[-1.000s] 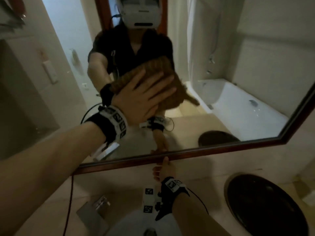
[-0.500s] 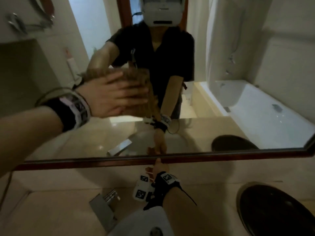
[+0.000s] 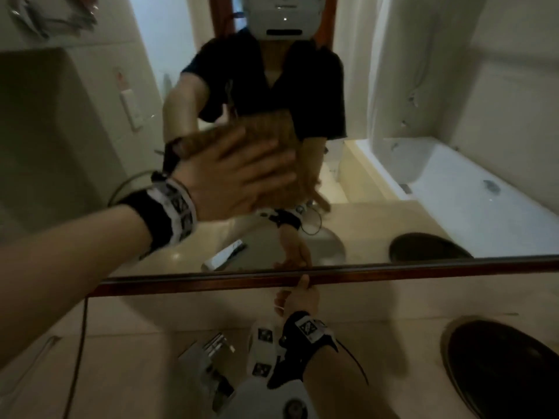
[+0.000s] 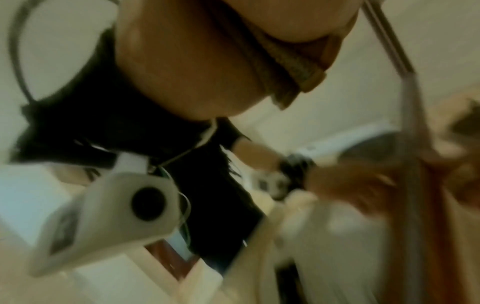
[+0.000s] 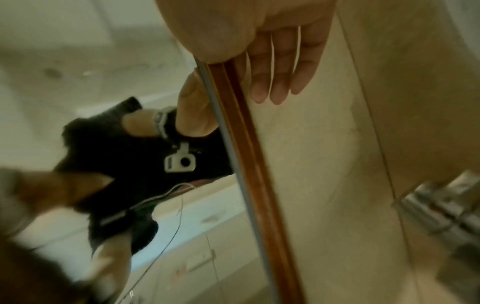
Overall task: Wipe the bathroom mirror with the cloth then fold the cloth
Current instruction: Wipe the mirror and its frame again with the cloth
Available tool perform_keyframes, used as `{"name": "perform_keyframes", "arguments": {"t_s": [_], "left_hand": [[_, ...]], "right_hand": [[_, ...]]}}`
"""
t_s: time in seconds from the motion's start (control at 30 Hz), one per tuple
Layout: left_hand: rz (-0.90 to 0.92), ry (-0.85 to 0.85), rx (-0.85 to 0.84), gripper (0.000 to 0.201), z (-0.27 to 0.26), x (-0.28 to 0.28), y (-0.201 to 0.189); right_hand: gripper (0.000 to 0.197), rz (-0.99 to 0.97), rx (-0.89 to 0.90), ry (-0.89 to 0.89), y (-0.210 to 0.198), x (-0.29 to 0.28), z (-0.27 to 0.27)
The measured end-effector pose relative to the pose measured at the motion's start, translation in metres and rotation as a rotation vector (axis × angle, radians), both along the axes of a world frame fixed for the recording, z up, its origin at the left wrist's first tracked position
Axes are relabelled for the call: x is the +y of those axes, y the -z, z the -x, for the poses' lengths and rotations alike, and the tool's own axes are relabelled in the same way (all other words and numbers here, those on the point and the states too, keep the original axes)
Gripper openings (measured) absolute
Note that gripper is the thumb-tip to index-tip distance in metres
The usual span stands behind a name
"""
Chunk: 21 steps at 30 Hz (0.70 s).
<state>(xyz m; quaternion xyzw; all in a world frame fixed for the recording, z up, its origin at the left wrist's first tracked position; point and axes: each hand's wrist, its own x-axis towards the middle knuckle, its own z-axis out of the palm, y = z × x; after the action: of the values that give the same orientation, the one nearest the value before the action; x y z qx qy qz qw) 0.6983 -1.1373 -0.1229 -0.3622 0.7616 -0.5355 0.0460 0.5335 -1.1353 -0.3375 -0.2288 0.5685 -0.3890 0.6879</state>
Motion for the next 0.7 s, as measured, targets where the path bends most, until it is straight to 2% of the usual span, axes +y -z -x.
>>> {"name": "perform_keyframes", "arguments": {"t_s": [0.07,0.13,0.2,0.27,0.37,0.47,0.6,0.63,0.67,0.7], "left_hand": [[-0.167,0.043,-0.062,0.068,-0.029,0.003,0.073],[-0.247,0.024,-0.092,0.075,-0.059,0.018,0.127],[-0.299,-0.051,-0.140,0.078,-0.079,0.036,0.158],[-0.318,-0.015,-0.156,0.076,-0.096,0.041,0.156],[-0.326,0.089,-0.164,0.071,-0.110,0.035,0.117],[-0.300,0.150,-0.146,0.064,-0.121,0.034,0.043],[-0.134,0.016,-0.124,0.064,-0.124,0.046,-0.094],[-0.080,-0.030,-0.078,0.063,-0.124,0.049,-0.122],[-0.029,-0.077,0.002,0.062,-0.125,0.053,-0.143],[0.025,-0.124,0.117,0.061,-0.126,0.057,-0.158]], "right_hand": [[0.063,0.024,0.044,0.024,0.004,0.009,-0.011],[0.065,0.011,-0.010,-0.023,0.009,0.018,-0.027],[0.059,-0.036,-0.073,-0.045,0.004,0.023,-0.049],[0.052,-0.047,-0.074,-0.075,-0.005,0.029,-0.074],[0.050,-0.086,-0.034,-0.074,-0.024,0.037,-0.096],[0.041,-0.117,-0.077,-0.063,-0.045,0.036,-0.098],[0.039,-0.135,-0.115,-0.130,-0.078,0.050,-0.104],[0.036,-0.191,-0.183,-0.136,-0.081,0.052,-0.113],[0.029,-0.227,-0.153,-0.125,-0.078,0.049,-0.124],[0.020,-0.355,-0.194,-0.071,-0.079,0.046,-0.129]]}}
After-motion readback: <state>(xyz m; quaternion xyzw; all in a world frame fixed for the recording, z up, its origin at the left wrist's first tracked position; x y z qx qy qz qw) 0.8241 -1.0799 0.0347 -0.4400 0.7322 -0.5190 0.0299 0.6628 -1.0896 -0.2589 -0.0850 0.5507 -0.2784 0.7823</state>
